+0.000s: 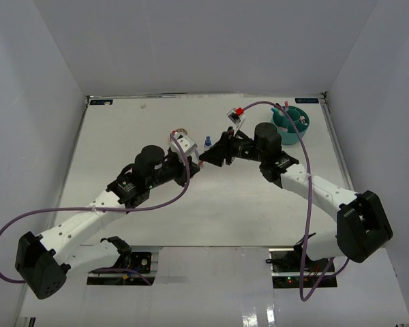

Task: Sort the stationery into containers
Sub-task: Pick up the pen from the center of the board, then place the pen in the storage box.

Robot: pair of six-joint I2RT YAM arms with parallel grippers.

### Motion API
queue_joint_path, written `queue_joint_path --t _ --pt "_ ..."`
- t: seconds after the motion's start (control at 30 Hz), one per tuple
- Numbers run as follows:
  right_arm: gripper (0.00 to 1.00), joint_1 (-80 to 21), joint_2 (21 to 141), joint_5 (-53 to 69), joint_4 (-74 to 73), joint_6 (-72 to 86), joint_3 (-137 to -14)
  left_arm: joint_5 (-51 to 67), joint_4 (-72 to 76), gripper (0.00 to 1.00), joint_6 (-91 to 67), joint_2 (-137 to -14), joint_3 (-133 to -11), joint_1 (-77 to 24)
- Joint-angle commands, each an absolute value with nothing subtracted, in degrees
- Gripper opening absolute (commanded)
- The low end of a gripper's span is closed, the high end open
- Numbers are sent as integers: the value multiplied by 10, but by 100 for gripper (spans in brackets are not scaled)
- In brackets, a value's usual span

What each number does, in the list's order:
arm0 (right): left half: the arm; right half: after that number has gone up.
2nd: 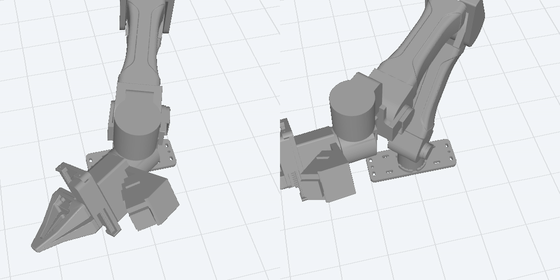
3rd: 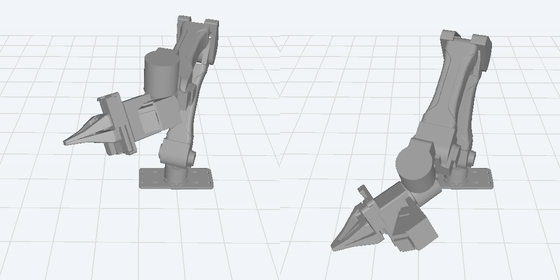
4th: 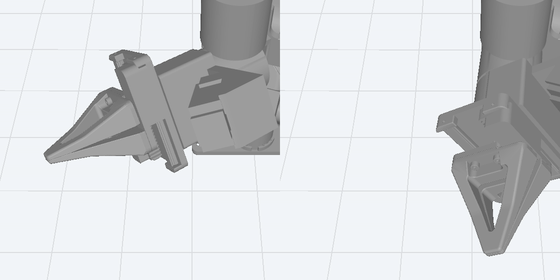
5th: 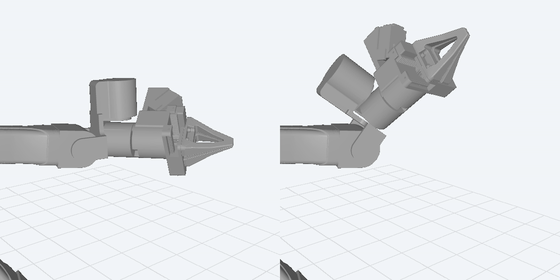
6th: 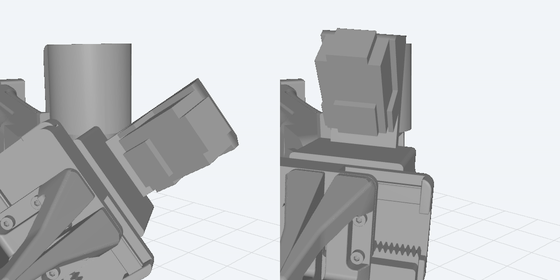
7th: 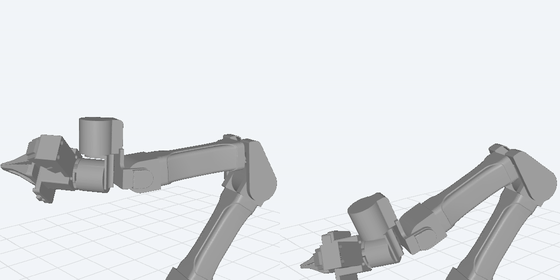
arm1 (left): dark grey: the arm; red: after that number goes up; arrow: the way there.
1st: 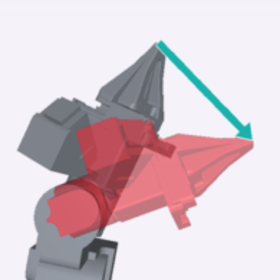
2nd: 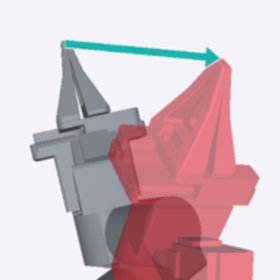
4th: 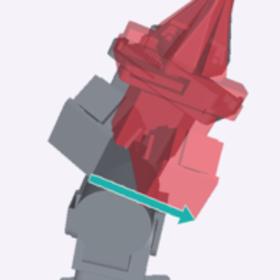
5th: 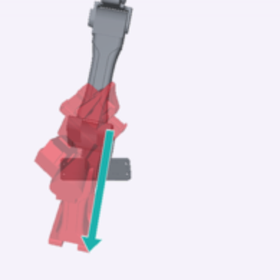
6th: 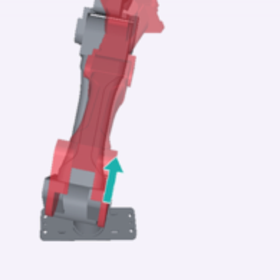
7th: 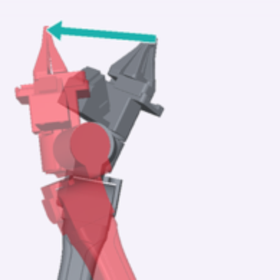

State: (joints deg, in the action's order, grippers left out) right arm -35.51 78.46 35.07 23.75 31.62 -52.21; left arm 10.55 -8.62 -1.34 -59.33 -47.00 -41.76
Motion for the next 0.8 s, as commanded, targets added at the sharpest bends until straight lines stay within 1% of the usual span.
queue_joint_path --t 0.0,0.07,0.1,0.17,0.2,0.27,0.3,0.4,0.47,0.5,0.53,0.57,0.6,0.67,0.7,0.77 --pt "52 -360 786 368 265 325 -548 112 -77 18 -4 -591 -492 -421" --pt "49 -360 785 365 261 322 -548 109 -76 18 -4 -591 -492 -421" --pt "42 -361 784 364 259 320 -548 109 -76 19 -4 -591 -490 -421" --pt "35 -360 782 360 258 318 -547 109 -76 20 -4 -591 -490 -421" --pt "28 -361 781 361 258 317 -547 106 -76 21 -3 -592 -489 -420" --pt "21 -360 780 359 256 315 -548 105 -76 22 -4 -594 -489 -420" --pt "16 -360 779 359 253 312 -548 104 -76 23 -3 -595 -487 -421" --pt "11 -359 773 346 244 302 -544 94 -76 37 -4 -599 -485 -420" --pt "9 -354 762 324 230 287 -540 76 -79 55 -4 -601 -485 -421" --pt "8 -352 754 303 225 280 -537 64 -82 77 -7 -603 -486 -421" --pt "8 -347 751 291 219 273 -535 48 -83 88 -14 -604 -487 -421" --pt "8 -336 744 274 204 266 -533 25 -87 97 -23 -607 -490 -421" --pt "8 -330 739 236 197 248 -526 -35 -91 98 -45 -613 -492 -420" --pt "8 -302 721 198 186 231 -510 -98 -114 98 -68 -624 -504 -420" --pt "8 -291 709 161 185 219 -504 -163 -125 98 -96 -634 -511 -419" --pt "8 -252 699 124 185 209 -493 -205 -151 98 -112 -644 -524 -411"
